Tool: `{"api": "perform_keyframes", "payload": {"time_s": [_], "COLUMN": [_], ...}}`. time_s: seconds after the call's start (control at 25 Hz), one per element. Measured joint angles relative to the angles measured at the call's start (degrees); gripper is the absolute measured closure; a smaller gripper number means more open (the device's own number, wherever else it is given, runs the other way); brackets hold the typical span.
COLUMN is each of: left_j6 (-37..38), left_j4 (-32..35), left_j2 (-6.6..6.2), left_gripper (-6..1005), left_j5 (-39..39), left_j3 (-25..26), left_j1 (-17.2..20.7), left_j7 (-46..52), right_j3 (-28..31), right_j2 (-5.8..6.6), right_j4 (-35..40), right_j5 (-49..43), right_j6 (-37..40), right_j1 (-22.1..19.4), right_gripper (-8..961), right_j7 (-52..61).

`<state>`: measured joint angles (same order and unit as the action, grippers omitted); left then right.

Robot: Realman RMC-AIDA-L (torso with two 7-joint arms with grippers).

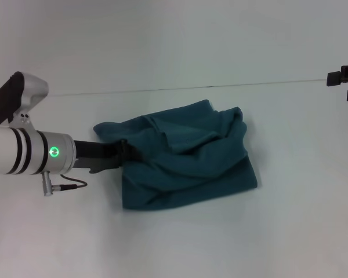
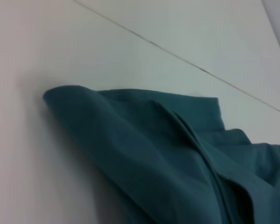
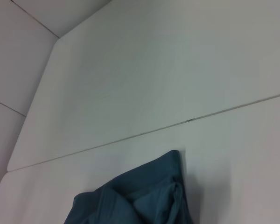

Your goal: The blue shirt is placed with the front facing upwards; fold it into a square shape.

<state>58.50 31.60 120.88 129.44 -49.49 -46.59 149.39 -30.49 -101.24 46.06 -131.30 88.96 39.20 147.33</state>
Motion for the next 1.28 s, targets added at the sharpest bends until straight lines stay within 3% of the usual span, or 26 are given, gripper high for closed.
{"api": "perform_keyframes", "payload": {"time_s": [0.24, 0.56, 0.68, 0.96, 1.28], "left_j6": [4.4, 21.94, 25.36, 26.61, 25.67], "left_j4": [1.13, 10.21, 11.99, 12.18, 11.37], "left_j2": [0.06, -0.33, -1.4, -3.86, -4.22], "left_gripper": [836, 864, 862, 857, 851], "left_j5": [-0.23, -3.36, -2.79, 6.57, 8.24], "left_j3": [0.32, 3.74, 4.58, 13.92, 14.47], "left_j1": [0.26, 7.65, 10.32, 10.74, 10.11], "left_j7": [-0.23, -2.59, -2.61, -4.66, -5.61], "right_j3": [0.09, 0.08, 0.08, 0.08, 0.0], "right_j2": [0.0, -0.07, -0.12, -0.31, -0.55], "right_j4": [-0.27, -0.5, -0.53, -0.58, -0.71], "right_j5": [0.0, 0.0, 0.0, -0.02, -0.03], "right_j6": [-0.02, -0.02, -0.01, -0.02, 0.19], "right_j1": [-0.06, -0.09, -0.09, -0.09, -0.15], "right_gripper": [55, 56, 56, 56, 56], "right_j7": [-0.07, -0.11, -0.11, -0.29, -0.73]}}
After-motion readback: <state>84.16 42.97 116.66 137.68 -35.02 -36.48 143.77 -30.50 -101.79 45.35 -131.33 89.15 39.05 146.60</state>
